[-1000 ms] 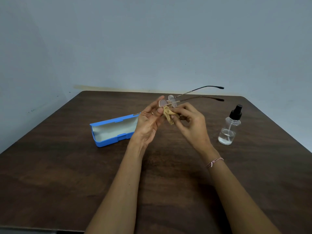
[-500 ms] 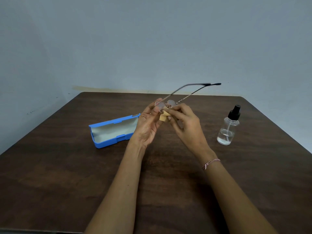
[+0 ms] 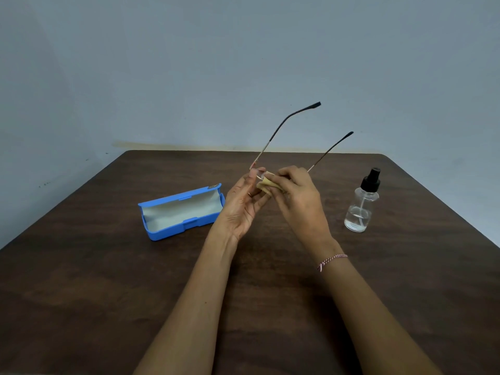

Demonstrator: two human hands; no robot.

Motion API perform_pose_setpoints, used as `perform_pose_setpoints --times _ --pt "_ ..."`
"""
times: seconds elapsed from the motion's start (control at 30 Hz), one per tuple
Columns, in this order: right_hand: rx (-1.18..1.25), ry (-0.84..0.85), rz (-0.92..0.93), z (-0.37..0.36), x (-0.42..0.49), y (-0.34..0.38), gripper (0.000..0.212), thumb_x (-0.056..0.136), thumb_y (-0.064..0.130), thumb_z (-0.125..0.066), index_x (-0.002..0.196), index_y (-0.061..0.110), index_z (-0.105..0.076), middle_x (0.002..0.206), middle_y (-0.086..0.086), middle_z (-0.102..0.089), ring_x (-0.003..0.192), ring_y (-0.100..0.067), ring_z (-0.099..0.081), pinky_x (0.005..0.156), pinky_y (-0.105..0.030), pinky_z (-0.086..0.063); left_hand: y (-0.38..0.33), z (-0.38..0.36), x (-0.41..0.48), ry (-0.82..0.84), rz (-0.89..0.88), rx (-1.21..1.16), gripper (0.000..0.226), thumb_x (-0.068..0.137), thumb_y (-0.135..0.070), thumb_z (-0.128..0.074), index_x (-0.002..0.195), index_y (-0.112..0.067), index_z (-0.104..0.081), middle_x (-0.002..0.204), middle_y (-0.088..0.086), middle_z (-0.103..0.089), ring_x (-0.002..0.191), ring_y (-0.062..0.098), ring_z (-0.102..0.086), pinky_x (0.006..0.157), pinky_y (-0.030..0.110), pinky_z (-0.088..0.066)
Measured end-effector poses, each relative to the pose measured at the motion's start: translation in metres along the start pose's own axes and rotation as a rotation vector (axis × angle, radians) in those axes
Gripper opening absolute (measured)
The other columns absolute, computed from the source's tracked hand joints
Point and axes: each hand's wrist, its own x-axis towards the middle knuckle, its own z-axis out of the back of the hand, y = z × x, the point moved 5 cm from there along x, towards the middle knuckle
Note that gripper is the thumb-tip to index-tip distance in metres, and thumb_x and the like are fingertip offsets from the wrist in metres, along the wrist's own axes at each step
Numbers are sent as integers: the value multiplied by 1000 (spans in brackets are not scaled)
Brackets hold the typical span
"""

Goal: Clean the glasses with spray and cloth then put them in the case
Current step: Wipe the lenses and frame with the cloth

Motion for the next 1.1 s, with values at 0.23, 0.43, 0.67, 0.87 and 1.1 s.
perform_pose_setpoints --times 0.23,0.43,0.67,0.87,1.1 --pt "64 -158 -14 13 2 0 22 80 -7 -66 100 1 -68 96 -7 -59 90 -16 -51 79 -21 -46 9 -1 0 -86 18 86 40 81 -44 -54 106 -13 -61 87 8 -69 80 16 -69 65 29 -58" --pt "133 -211 3 18 0 11 21 79 -4 -64 98 2 -68 93 -8 -60 89 -13 -54 82 -12 -44 18 -6 -3 -17 100 156 46 73 -28 -64 116 -13 -57 94 4 -67 77 11 -69 62 27 -56" --pt "196 -163 12 8 -2 17 20 75 -5 -71 94 1 -70 92 -9 -63 86 -19 -61 80 -24 -50 16 -6 -3 1 77 87 28 93 -8 -47 120 -6 -53 76 -1 -72 68 8 -69 54 20 -54" --pt "475 -49 -130 9 2 10 19 74 2 -76 90 10 -70 89 0 -67 82 -8 -63 70 -18 -51 7 -2 -2 46 16 68 42 83 -8 -56 124 -14 -56 100 9 -69 89 17 -67 73 25 -58" --pt "566 -180 -429 22 2 -19 21 84 7 -67 93 25 -60 93 10 -65 90 -10 -64 71 -31 -57 1 -5 -5 131 30 101 50 76 -19 -63 125 -16 -55 108 5 -70 96 17 -68 76 25 -56"
